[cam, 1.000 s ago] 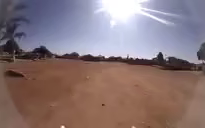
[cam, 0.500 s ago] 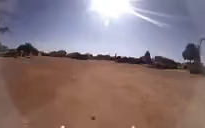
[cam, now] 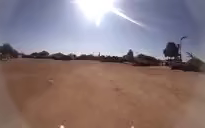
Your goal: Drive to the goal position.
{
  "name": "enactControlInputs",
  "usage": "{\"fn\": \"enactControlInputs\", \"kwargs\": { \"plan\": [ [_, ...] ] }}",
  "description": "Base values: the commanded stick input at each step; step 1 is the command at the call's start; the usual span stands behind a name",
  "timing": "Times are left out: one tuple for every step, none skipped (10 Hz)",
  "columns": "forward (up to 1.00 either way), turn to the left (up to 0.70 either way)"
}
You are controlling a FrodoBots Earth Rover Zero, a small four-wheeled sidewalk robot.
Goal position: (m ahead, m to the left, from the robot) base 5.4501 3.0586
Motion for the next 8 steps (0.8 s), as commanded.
{"fn": "enactControlInputs", "kwargs": {
  "plan": [
    [0.7, 0.0],
    [0.7, 0.01],
    [0.7, 0.01],
    [0.7, 0.02],
    [0.7, 0.02],
    [0.7, 0.02],
    [0.7, 0.01],
    [0.7, 0.0]
  ]
}}
